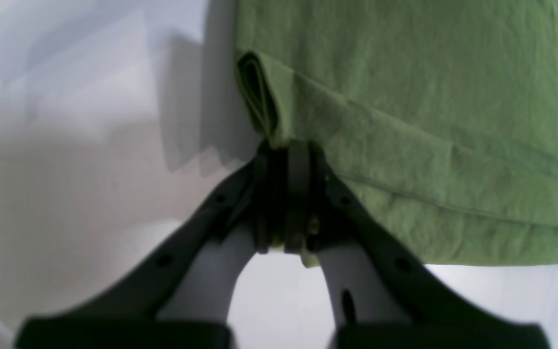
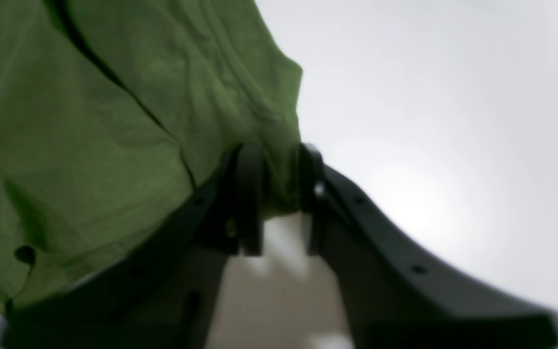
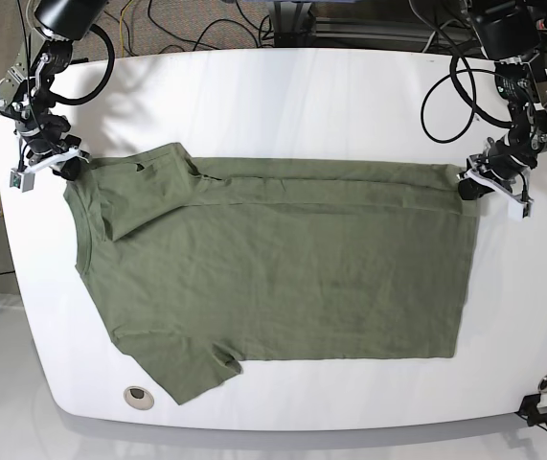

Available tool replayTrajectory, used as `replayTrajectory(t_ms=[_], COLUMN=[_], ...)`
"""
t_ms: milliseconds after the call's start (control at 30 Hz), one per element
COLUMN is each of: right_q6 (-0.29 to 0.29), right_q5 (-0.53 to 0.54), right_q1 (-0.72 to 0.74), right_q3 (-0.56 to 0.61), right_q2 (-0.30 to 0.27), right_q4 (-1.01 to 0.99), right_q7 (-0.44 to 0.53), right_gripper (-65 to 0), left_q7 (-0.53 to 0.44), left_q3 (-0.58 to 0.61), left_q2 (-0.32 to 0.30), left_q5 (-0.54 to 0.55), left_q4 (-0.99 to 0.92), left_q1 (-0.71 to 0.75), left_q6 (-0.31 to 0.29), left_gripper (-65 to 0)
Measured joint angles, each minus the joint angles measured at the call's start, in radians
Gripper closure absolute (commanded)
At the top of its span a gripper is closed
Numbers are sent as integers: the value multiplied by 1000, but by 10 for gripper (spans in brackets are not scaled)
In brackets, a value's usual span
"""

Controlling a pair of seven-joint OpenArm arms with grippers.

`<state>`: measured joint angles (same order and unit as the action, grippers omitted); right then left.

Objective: Fold the T-shirt properly
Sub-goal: 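Release the shirt and reposition both grippers along the folded edge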

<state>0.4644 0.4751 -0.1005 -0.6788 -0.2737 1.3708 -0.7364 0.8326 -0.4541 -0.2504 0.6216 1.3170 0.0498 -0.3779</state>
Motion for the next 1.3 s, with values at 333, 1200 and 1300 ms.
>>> replayTrajectory(t_ms=[333,1200,1300], right_q6=[5,12,7], right_q5=[-2,-26,-25], right_q1=[-47,-252,-252], right_q3=[-1,6,6], right_q2=[-1,87,85], right_q4=[99,320,326], right_q7=[-5,18,23], right_gripper=[-12,-13,-11], left_q7=[-4,57,57], left_q3=[-2,-49,-53], left_q2=[0,14,6], left_q5=[10,10,7], left_q4=[3,343,359], left_q1=[16,294,293], left_q6=[-2,-6,-4], left_gripper=[0,-33,-33])
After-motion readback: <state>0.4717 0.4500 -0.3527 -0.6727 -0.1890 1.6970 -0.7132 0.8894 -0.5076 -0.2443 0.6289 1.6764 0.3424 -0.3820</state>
